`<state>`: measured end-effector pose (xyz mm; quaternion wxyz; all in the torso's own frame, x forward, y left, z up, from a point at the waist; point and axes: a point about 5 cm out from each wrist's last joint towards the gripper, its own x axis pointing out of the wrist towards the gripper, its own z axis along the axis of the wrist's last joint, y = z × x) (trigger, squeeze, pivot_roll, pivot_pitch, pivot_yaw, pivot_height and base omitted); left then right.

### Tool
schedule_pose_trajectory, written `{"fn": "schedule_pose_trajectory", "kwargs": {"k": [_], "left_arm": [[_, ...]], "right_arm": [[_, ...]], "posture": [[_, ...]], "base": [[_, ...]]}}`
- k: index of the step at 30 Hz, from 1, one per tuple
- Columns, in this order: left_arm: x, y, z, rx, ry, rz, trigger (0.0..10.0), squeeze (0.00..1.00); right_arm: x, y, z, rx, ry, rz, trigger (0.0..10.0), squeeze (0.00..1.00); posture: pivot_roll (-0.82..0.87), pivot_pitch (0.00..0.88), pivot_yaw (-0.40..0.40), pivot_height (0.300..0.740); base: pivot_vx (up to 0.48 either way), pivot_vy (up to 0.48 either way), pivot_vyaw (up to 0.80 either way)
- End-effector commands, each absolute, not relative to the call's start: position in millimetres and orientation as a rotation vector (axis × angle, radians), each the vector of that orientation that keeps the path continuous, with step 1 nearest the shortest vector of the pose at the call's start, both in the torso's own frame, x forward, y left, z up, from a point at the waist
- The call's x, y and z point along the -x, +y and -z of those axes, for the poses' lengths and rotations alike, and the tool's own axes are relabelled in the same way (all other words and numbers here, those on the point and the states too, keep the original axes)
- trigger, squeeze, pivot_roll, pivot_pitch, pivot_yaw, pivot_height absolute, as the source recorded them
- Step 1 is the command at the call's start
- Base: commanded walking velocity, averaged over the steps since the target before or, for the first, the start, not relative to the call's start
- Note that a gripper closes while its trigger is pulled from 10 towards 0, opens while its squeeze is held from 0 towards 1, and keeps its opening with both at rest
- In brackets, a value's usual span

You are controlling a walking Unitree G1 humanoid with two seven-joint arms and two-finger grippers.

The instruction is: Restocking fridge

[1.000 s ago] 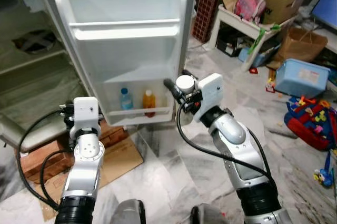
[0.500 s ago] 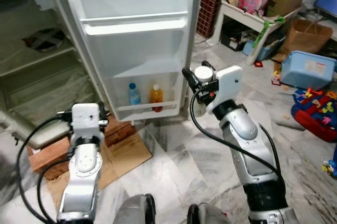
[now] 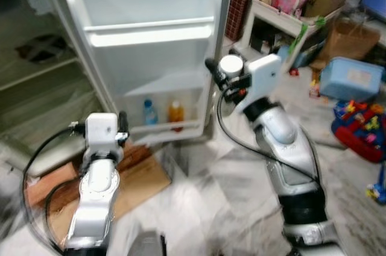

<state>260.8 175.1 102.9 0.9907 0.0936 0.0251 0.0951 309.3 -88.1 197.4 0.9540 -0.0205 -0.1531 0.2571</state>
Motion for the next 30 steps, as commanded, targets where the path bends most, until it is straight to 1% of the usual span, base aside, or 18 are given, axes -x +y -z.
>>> {"fn": "schedule_pose_trajectory", "kwargs": {"k": [1,5,9,16,20,21,22,25,30], "left_arm": [[-259.9,170.8,-103.2,-0.18,0.049,-0.176,10.0,0.0],[-260.3,170.4,-102.0,-0.184,0.057,-0.182,10.0,0.0],[-261.9,168.7,-99.6,-0.209,0.071,-0.206,10.0,0.0],[-261.9,170.1,-97.0,-0.21,0.088,-0.232,10.0,0.0],[-261.8,169.9,-96.2,-0.211,0.094,-0.238,10.0,0.0],[-261.9,169.8,-96.0,-0.211,0.094,-0.24,10.0,0.0],[-261.9,169.8,-96.0,-0.211,0.094,-0.24,10.0,0.0],[-262.1,169.3,-95.6,-0.213,0.098,-0.238,10.0,0.0],[-265.6,168.7,-96.4,-0.22,0.099,-0.233,10.0,0.0]], "right_arm": [[-306.8,-94.7,-199.7,0.051,-0.33,-0.514,10.0,0.0],[-303.4,-91.9,-203.2,0.058,-0.363,-0.542,10.0,0.0],[-302.2,-82.7,-216.0,0.098,-0.421,-0.603,10.0,0.0],[-300.2,-77.2,-222.1,0.097,-0.438,-0.654,10.0,0.0],[-300.8,-79.3,-216.5,0.087,-0.407,-0.617,10.0,0.0],[-301.2,-86.3,-209.5,0.071,-0.377,-0.56,10.0,0.0],[-301.1,-87.1,-208.8,0.079,-0.376,-0.554,10.0,0.0],[-297.7,-90.5,-201.2,0.075,-0.358,-0.557,10.0,0.0],[-302.2,-95.5,-202.2,0.089,-0.348,-0.559,10.0,0.0]], "posture": [[0.02,0.096,0.015,0.74],[0.01,0.094,0.02,0.74],[0.02,0.092,0.019,0.74],[0.02,0.093,0.015,0.74],[0.02,0.094,0.014,0.74],[0.02,0.093,0.014,0.74],[0.02,0.093,0.014,0.74],[0.02,0.094,0.017,0.74],[0.02,0.094,0.03,0.74]], "base": [[0.458,0.0,0.0],[0.433,0.0,0.13],[0.0,0.0,0.46],[0.0,0.0,0.0],[0.0,0.0,0.0],[0.0,0.0,0.0],[0.0,0.0,0.0],[0.0,0.0,0.8],[0.0,0.0,0.8]]}}
